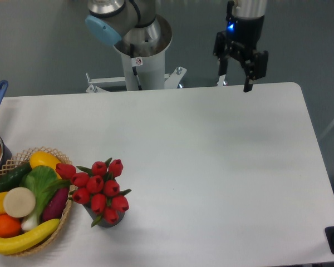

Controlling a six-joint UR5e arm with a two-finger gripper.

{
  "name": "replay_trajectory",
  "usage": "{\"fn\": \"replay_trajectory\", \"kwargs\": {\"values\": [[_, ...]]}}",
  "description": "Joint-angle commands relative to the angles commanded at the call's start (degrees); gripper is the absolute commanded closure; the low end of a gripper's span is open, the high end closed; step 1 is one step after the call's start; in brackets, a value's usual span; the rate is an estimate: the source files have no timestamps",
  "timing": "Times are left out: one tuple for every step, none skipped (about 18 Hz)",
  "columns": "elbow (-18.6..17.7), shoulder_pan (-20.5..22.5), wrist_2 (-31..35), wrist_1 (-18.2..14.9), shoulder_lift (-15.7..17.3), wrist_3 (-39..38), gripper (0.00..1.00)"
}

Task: Pick up the flowers from the vase
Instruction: 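Move the open right gripper toward the red tulips in the vase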

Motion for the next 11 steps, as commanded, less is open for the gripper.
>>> {"fn": "replay_trajectory", "kwargs": {"values": [[-0.96,-0.71,-0.88,0.0,0.0,-0.88,0.0],[-1.67,-1.06,-2.63,0.0,-0.18,-1.67,0.0],[-2.98,-1.33,-6.39,0.0,-0.79,-3.51,0.0],[-3.52,-1.77,-9.82,0.0,-1.05,-5.01,0.0],[-3.96,-2.55,-13.59,0.09,-2.1,-6.15,0.0],[-3.96,-4.21,-18.16,0.87,-4.2,-7.12,0.0],[-3.96,-5.19,-20.03,2.27,-5.26,-7.57,0.0],[-3.87,-6.42,-21.26,4.11,-6.58,-8.27,0.0],[-3.87,-8.43,-22.15,7.35,-8.42,-10.28,0.0],[-3.87,-9.84,-22.42,9.56,-9.48,-11.34,0.0],[-3.52,-11.77,-23.2,12.19,-11.32,-11.96,0.0]]}}
